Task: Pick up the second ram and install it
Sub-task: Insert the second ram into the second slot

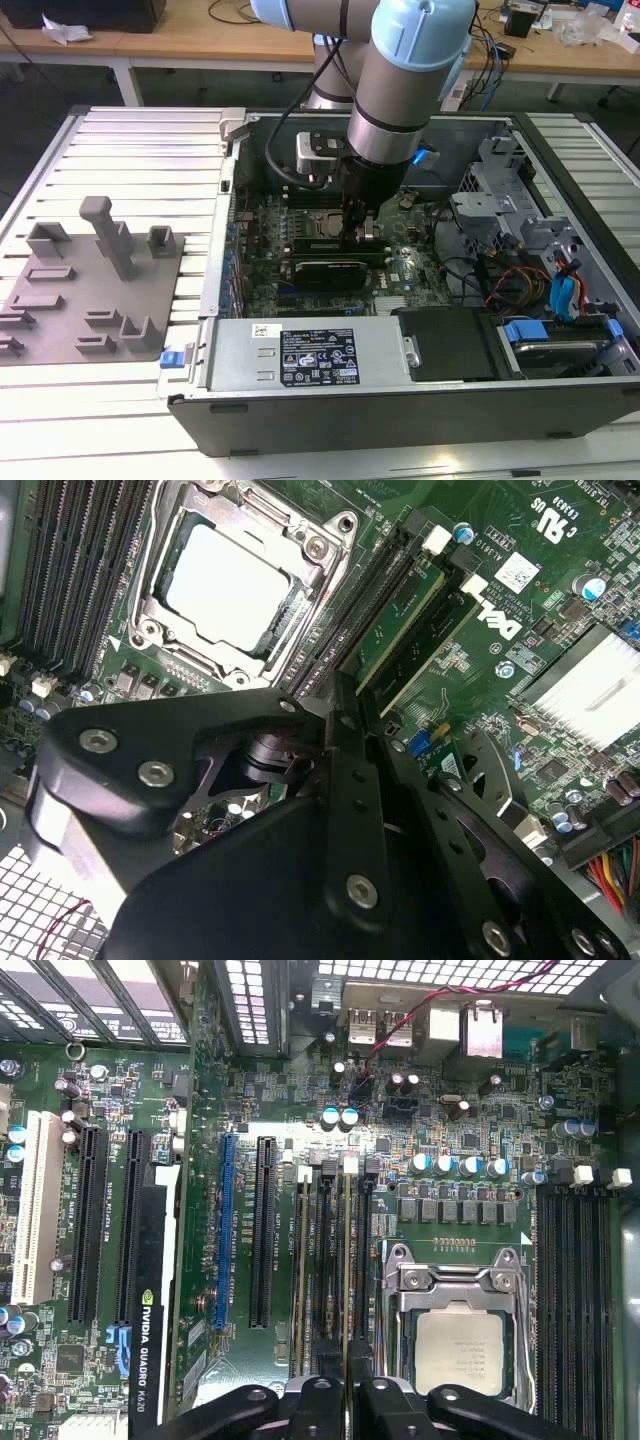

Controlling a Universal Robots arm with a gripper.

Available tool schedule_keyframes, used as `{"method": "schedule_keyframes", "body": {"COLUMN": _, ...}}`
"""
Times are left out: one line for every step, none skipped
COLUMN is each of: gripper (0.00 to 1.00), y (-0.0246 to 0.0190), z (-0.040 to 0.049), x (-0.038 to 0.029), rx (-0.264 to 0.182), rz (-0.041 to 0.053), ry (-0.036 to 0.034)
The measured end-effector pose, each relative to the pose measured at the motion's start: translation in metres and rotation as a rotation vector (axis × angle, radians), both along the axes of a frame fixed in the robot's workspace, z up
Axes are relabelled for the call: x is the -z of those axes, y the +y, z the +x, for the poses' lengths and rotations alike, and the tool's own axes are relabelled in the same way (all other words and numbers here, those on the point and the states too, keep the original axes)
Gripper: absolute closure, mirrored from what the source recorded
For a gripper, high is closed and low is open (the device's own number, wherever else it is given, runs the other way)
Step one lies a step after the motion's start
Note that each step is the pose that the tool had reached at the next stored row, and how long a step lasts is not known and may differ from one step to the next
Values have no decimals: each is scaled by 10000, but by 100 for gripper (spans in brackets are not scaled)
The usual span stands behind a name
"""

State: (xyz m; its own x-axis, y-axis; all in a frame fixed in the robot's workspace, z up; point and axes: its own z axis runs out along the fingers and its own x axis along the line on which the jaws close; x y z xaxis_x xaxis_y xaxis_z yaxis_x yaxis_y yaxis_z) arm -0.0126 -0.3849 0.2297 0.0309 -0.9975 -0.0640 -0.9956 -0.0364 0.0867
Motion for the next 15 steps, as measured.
{"method": "schedule_keyframes", "body": {"gripper": 87, "y": 1, "z": 0, "x": 4, "rx": 21, "rz": 2, "ry": -2}}
{"method": "schedule_keyframes", "body": {"gripper": 87, "y": 3, "z": 0, "x": 7, "rx": 42, "rz": 0, "ry": 0}}
{"method": "schedule_keyframes", "body": {"gripper": 87, "y": 9, "z": 0, "x": 14, "rx": 83, "rz": -2, "ry": 1}}
{"method": "schedule_keyframes", "body": {"gripper": 87, "y": 13, "z": 0, "x": 20, "rx": 114, "rz": -1, "ry": 1}}
{"method": "schedule_keyframes", "body": {"gripper": 87, "y": 13, "z": 0, "x": 22, "rx": 129, "rz": 0, "ry": 1}}
{"method": "schedule_keyframes", "body": {"gripper": 87, "y": 13, "z": 0, "x": 27, "rx": 136, "rz": 4, "ry": 1}}
{"method": "schedule_keyframes", "body": {"gripper": 87, "y": 12, "z": -1, "x": 29, "rx": 137, "rz": 4, "ry": 1}}
{"method": "schedule_keyframes", "body": {"gripper": 87, "y": 12, "z": -1, "x": 30, "rx": 137, "rz": 4, "ry": 1}}
{"method": "schedule_keyframes", "body": {"gripper": 87, "y": 12, "z": 0, "x": 33, "rx": 137, "rz": 3, "ry": 1}}
{"method": "schedule_keyframes", "body": {"gripper": 87, "y": 12, "z": 0, "x": 36, "rx": 132, "rz": 4, "ry": 1}}
{"method": "schedule_keyframes", "body": {"gripper": 87, "y": 12, "z": 0, "x": 39, "rx": 130, "rz": 4, "ry": 1}}
{"method": "schedule_keyframes", "body": {"gripper": 87, "y": 12, "z": 0, "x": 43, "rx": 129, "rz": 6, "ry": 1}}
{"method": "schedule_keyframes", "body": {"gripper": 87, "y": 12, "z": 0, "x": 48, "rx": 129, "rz": 5, "ry": 0}}
{"method": "schedule_keyframes", "body": {"gripper": 87, "y": 11, "z": 0, "x": 51, "rx": 129, "rz": 1, "ry": 2}}
{"method": "schedule_keyframes", "body": {"gripper": 87, "y": 12, "z": 0, "x": 53, "rx": 129, "rz": 4, "ry": 1}}
